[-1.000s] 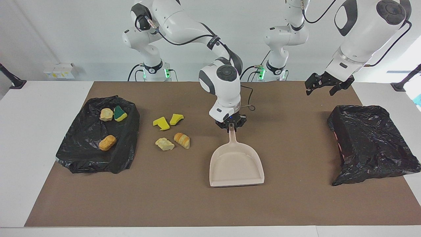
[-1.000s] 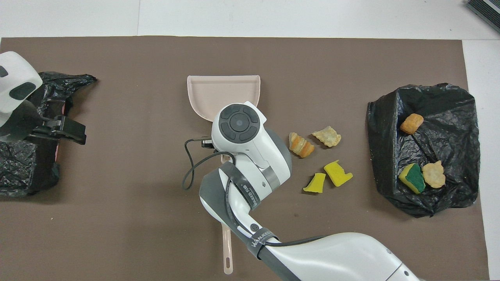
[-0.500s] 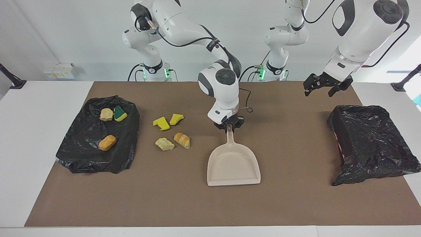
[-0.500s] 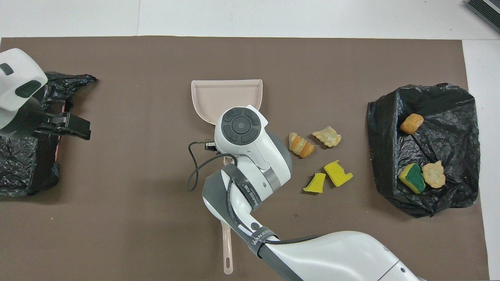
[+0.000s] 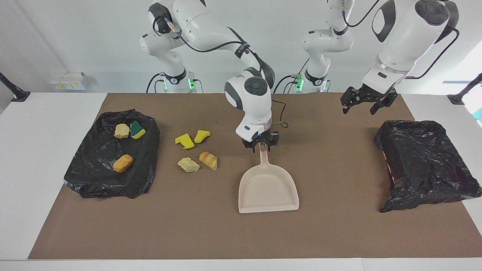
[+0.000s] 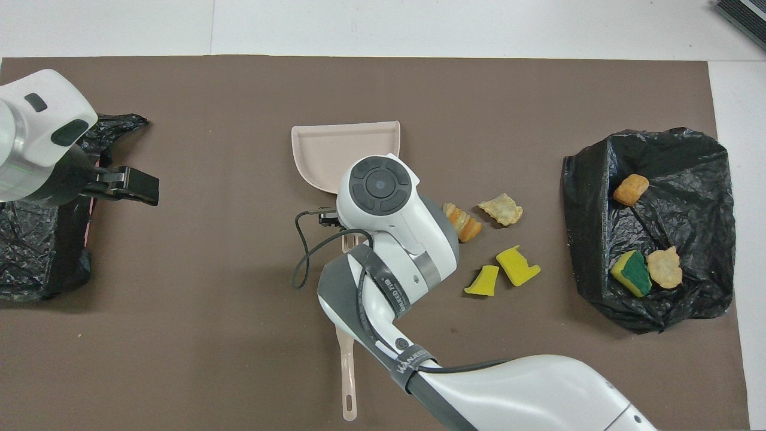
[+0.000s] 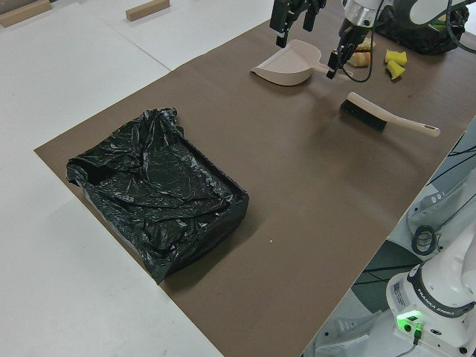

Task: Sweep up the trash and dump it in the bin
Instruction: 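Release the dustpan and move the right gripper to the brush handle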

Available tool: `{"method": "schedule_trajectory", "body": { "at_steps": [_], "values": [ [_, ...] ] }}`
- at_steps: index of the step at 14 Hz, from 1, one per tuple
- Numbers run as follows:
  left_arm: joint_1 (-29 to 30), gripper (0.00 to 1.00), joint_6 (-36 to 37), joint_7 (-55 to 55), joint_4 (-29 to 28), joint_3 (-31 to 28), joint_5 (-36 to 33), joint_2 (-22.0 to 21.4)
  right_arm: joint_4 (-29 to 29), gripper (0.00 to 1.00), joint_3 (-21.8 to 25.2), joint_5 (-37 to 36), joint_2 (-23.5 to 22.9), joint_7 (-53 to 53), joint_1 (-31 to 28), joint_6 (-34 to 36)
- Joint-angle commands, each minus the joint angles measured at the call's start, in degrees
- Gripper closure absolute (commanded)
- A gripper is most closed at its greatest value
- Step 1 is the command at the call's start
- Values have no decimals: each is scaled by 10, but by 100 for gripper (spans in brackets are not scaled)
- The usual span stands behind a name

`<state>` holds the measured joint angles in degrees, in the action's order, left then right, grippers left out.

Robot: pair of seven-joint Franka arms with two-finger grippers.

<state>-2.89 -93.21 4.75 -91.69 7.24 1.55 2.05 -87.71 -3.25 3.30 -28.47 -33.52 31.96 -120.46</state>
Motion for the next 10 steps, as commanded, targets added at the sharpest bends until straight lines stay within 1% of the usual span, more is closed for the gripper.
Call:
{"method": "schedule_trajectory", "body": {
  "at_steps": [1, 3, 5, 6, 7, 8, 9, 10],
  "values": [
    [-23, 0, -42, 10, -10, -6, 6, 14, -33, 0, -5, 14, 76, 40, -18, 73],
    [-42, 0, -67, 15, -5, -6, 13, 39, -77, 0, -5, 17, 142, 43, -13, 116],
    [-61, 0, -93, 39, -1, -6, 12, 63, -119, 0, -6, 30, 207, 44, -9, 177],
    [-73, 0, -108, 48, -2, -6, 13, 72, -140, 0, -6, 31, 233, 43, 8, 201],
    [-81, 0, -123, 65, -2, -6, 12, 81, -168, 0, -6, 31, 259, 39, 27, 211],
    [-101, 0, -127, 77, -1, -6, 6, 102, -198, 0, -6, 35, 278, 34, 42, 205],
    [-124, 0, -129, 92, 0, -7, 4, 122, -223, 0, -6, 56, 296, 35, 57, 201],
    [-133, 0, -137, 104, 6, -6, -4, 141, -244, 0, -6, 81, 307, 34, 64, 187]
  ]
}}
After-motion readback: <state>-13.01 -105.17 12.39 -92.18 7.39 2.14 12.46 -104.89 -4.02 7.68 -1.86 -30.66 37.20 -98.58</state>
